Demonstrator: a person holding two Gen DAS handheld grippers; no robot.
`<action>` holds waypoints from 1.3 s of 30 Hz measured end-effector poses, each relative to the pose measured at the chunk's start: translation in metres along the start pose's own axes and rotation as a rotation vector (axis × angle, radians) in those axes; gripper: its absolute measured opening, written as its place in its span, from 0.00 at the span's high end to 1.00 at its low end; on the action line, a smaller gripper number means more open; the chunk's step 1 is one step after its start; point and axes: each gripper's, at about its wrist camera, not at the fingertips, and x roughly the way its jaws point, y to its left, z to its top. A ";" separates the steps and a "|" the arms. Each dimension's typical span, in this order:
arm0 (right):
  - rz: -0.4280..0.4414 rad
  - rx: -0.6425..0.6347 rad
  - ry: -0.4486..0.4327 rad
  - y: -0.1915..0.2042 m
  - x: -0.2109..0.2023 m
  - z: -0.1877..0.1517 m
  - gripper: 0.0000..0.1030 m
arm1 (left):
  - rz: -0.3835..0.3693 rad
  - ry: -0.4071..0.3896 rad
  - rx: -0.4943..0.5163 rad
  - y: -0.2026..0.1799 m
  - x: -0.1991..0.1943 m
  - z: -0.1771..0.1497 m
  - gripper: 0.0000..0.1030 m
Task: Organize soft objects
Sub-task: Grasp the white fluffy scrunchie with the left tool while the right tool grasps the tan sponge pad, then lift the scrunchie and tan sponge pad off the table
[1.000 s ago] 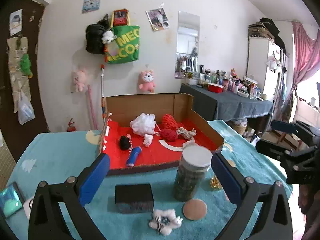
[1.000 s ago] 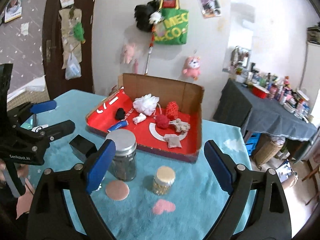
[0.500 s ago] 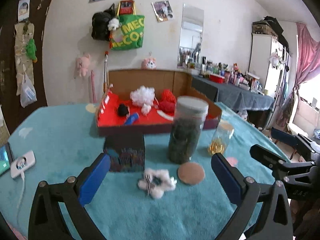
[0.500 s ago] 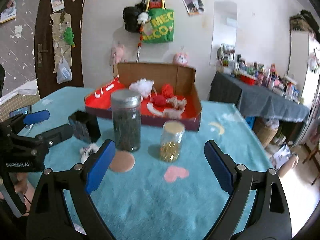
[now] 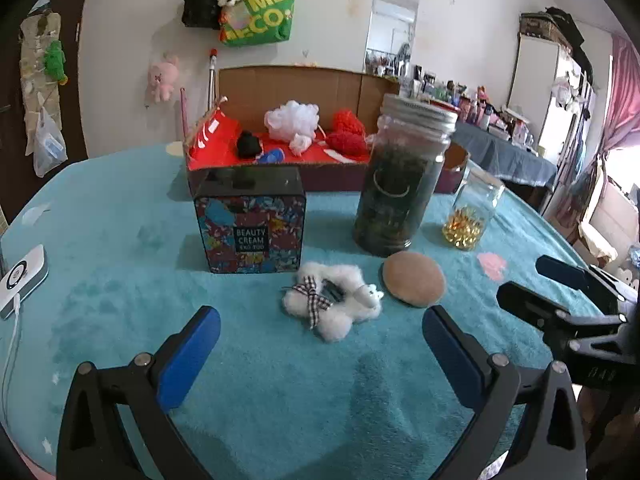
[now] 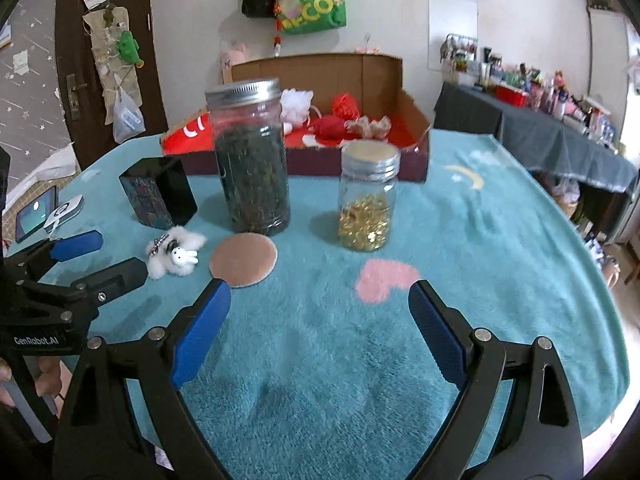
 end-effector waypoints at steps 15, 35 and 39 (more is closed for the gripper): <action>0.233 -0.096 0.198 0.020 0.066 0.034 0.14 | -0.061 0.181 0.102 0.005 0.046 0.018 0.25; 0.326 -0.095 0.146 0.017 0.040 0.038 0.87 | -0.171 0.115 0.144 -0.010 0.022 0.027 0.57; 0.319 -0.069 0.124 0.006 0.029 0.042 0.87 | -0.184 0.093 0.158 -0.016 0.017 0.034 0.57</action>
